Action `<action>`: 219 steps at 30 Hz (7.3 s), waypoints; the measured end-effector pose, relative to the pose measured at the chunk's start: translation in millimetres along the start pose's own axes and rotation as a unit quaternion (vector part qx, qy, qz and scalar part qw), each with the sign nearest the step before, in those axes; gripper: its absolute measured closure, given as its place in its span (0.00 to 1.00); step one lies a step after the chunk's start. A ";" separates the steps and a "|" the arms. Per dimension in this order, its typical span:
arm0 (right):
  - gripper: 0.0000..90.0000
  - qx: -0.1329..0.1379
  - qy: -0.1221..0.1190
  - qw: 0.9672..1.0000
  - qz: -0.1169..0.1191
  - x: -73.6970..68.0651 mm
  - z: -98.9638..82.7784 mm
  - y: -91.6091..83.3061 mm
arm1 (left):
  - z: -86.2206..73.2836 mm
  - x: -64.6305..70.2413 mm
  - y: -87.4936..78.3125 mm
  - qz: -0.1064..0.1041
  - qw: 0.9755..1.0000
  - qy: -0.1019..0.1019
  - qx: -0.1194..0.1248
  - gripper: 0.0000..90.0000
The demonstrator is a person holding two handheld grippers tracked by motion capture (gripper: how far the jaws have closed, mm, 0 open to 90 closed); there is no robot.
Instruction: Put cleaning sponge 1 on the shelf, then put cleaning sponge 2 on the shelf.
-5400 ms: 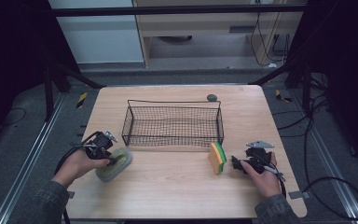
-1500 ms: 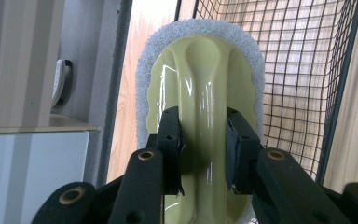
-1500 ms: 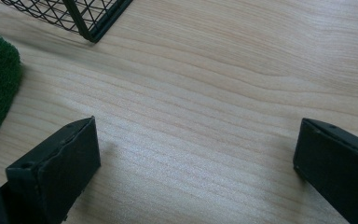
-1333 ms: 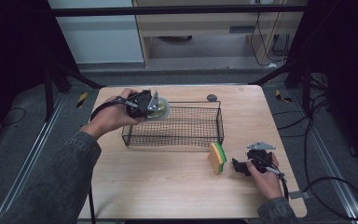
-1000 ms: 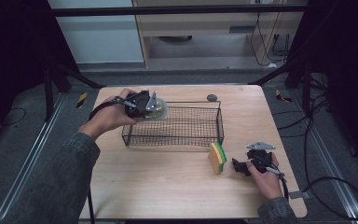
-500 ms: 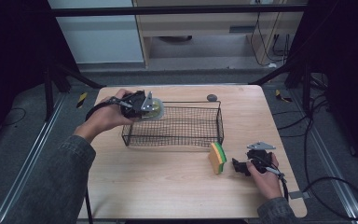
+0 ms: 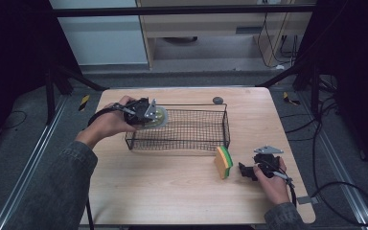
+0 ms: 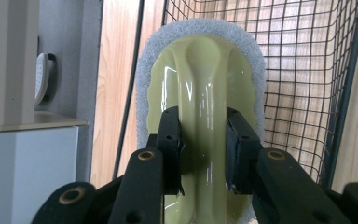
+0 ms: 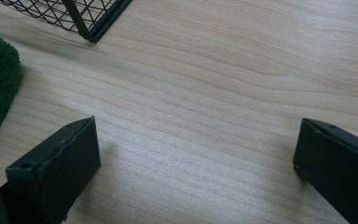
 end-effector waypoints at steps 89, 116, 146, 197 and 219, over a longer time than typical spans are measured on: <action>0.01 0.000 0.004 1.000 0.002 -0.7 0.3 -0.1 | -5.6 9.9 -0.5 0.029 0.984 -0.171 0.047 0.24; 0.11 -0.040 -0.030 0.999 -0.009 -25.1 0.0 -31.2 | -78.3 159.6 3.4 0.049 0.883 -0.463 0.062 0.05; 0.21 -0.146 -0.051 0.986 0.054 -107.9 77.4 -70.1 | -95.1 169.8 30.4 -0.006 0.860 -0.509 0.027 0.01; 0.71 -0.134 -0.040 0.988 0.058 -30.5 99.0 -68.5 | -96.6 167.2 36.8 -0.003 0.868 -0.492 0.070 0.00; 0.71 -0.086 -0.076 0.993 0.027 -1.8 173.5 -79.1 | -96.9 166.3 38.1 -0.002 0.868 -0.491 0.078 0.00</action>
Point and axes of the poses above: each handheld gripper's, and its own axes: y roughly forward along the jaws, z roughly out of its top, x roughly to its right, the point moved 5 cm from there along y, roughly forward along the jaws, and after that the axes turned 3 degrees about z, right-handed, at the moved point
